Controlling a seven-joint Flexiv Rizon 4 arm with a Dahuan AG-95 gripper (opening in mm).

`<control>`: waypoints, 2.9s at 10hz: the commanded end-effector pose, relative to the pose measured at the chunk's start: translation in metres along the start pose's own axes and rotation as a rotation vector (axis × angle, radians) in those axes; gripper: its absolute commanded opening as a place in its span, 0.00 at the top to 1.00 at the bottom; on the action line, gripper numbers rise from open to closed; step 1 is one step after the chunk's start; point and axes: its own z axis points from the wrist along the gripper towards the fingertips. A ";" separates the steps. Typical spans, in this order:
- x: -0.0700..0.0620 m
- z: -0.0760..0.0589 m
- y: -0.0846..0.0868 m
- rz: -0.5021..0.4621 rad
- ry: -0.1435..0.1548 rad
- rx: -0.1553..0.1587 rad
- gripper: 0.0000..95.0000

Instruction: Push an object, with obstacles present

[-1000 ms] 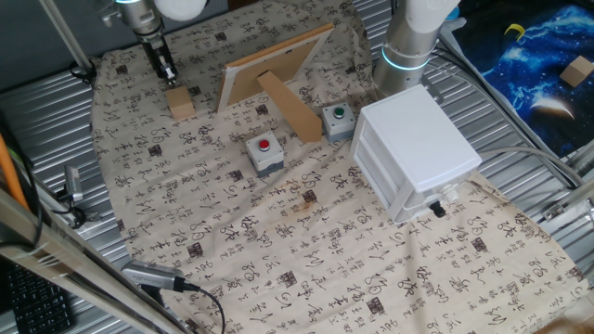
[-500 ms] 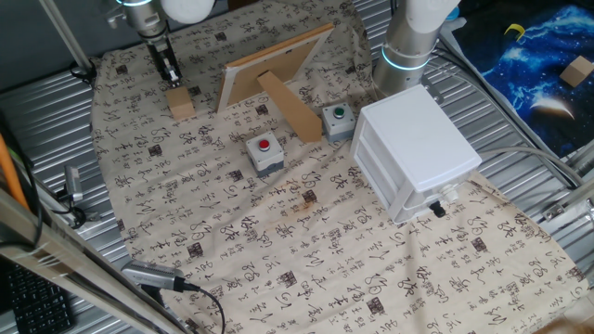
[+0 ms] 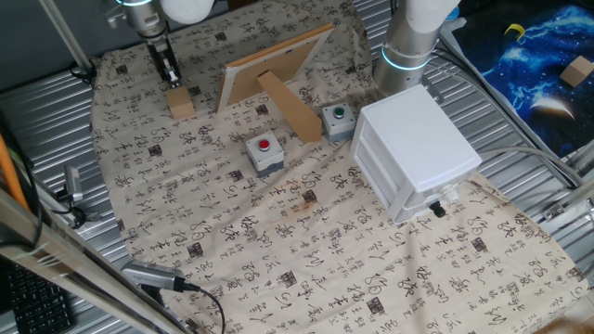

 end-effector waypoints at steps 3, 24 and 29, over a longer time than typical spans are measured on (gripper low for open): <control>-0.002 -0.001 0.006 0.007 -0.002 -0.002 1.00; -0.021 0.006 0.070 0.104 -0.036 -0.021 1.00; -0.020 0.018 0.091 0.134 -0.063 -0.018 1.00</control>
